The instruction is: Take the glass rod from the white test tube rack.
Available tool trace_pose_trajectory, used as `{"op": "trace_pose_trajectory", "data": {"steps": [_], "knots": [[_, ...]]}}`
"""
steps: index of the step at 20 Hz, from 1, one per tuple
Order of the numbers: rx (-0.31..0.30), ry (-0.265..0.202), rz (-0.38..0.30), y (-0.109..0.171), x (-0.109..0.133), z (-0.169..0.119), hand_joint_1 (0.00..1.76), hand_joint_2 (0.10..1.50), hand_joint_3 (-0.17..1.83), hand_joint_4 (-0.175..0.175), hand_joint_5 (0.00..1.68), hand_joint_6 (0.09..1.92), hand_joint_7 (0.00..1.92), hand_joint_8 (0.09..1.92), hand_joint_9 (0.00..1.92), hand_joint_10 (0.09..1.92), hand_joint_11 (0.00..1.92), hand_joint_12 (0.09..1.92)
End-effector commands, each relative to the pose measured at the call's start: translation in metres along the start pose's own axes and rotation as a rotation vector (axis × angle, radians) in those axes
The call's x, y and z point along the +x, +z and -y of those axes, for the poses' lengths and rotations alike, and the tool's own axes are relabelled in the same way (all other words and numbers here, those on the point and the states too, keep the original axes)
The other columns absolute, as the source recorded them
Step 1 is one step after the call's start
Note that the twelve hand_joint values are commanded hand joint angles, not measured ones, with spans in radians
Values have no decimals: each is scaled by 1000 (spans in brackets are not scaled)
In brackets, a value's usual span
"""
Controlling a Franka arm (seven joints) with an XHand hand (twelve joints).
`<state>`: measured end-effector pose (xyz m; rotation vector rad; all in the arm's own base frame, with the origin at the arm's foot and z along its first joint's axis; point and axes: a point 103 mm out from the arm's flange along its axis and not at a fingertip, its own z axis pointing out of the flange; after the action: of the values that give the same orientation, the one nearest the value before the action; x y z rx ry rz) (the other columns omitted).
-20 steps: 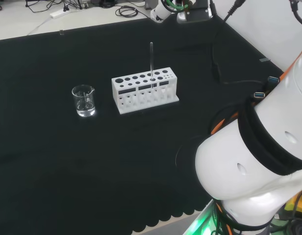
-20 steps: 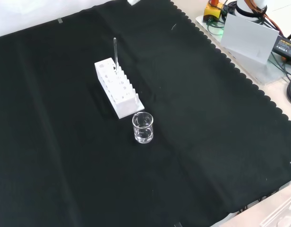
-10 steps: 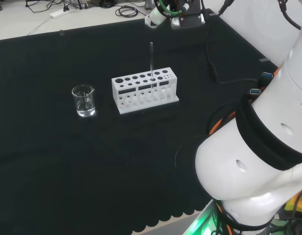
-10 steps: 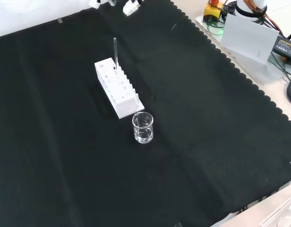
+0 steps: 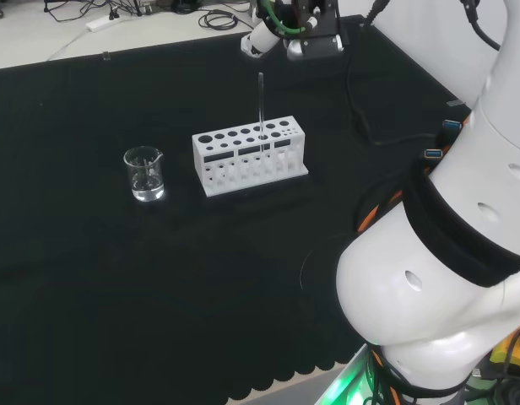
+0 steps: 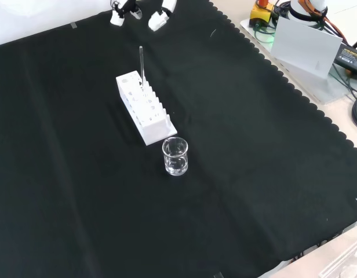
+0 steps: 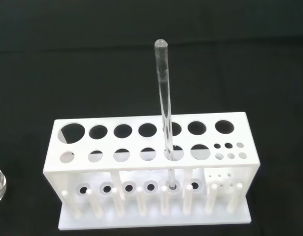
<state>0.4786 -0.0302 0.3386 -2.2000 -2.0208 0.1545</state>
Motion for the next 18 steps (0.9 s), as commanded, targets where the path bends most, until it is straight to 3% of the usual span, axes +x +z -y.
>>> {"op": "trace_pose_trajectory", "data": {"steps": [1, 7, 18], "knots": [[5, -13, -17, 17, 2, -16, 684, 783, 575, -175, 462, 178, 665, 921, 1081, 705, 986, 1128], [22, -13, -24, 33, -4, -24, 693, 766, 569, -175, 316, 589, 708, 954, 1160, 691, 1171, 1017], [61, -10, -12, 51, 1, -26, 703, 763, 558, -175, 299, 701, 753, 1003, 1286, 760, 1346, 941]]}}
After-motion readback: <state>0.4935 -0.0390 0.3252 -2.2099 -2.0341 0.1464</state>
